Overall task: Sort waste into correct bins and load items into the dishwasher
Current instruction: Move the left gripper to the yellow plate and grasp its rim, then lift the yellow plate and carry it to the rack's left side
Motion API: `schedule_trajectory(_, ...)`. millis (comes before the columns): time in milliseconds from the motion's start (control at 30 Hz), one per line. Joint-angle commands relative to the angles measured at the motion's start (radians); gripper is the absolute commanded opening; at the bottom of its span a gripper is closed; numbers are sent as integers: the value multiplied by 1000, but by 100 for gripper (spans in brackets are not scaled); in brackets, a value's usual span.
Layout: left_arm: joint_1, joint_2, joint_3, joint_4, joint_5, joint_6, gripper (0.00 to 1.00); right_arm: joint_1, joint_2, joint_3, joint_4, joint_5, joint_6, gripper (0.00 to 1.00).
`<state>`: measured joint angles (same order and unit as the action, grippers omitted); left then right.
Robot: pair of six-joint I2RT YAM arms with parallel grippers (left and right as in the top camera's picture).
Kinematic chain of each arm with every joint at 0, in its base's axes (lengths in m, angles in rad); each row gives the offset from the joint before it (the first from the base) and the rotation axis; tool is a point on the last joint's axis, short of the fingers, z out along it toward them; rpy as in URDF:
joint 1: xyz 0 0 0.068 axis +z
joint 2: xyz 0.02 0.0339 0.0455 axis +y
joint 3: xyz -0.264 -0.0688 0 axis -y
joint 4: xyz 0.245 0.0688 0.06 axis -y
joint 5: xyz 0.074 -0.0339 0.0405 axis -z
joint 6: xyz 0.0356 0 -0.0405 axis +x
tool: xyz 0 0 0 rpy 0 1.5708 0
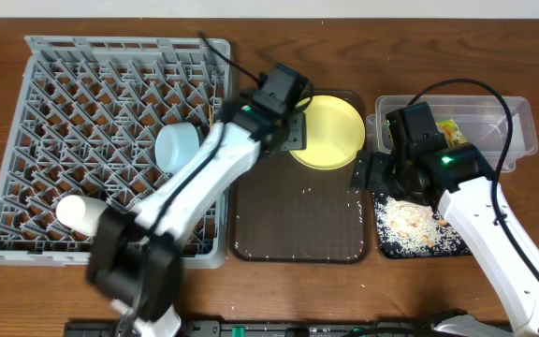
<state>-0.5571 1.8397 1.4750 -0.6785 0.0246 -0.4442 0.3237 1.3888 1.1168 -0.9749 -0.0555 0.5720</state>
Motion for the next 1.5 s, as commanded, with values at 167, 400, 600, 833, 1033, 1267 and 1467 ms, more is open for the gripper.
schedule_trajectory(167, 6, 255, 1, 85, 61, -47, 50, -2, -5, 0, 10, 6, -12, 99)
schedule_trajectory(400, 10, 291, 1, 98, 100, -74, 8, -2, -3, 0, 10, 6, -13, 99)
schedule_trajectory(600, 83, 284, 1, 114, 272, -110, 7, -2, -3, 0, 10, 6, -13, 99)
schedule_trajectory(833, 260, 198, 1, 235, 739, -22, 8, 1, -3, 0, 5, 6, -32, 99)
schedule_trajectory(1033, 419, 31, 1, 261, 945, 34, 7, 6, -3, 0, 6, 6, -38, 99)
schedule_trajectory(1267, 651, -190, 1, 220, 1014, 79, 7, 5, -3, 0, 6, 6, -39, 99)
schedule_trajectory(1467, 879, -334, 1, -9, 788, 199, 8, 5, -3, 0, 6, 6, -39, 99)
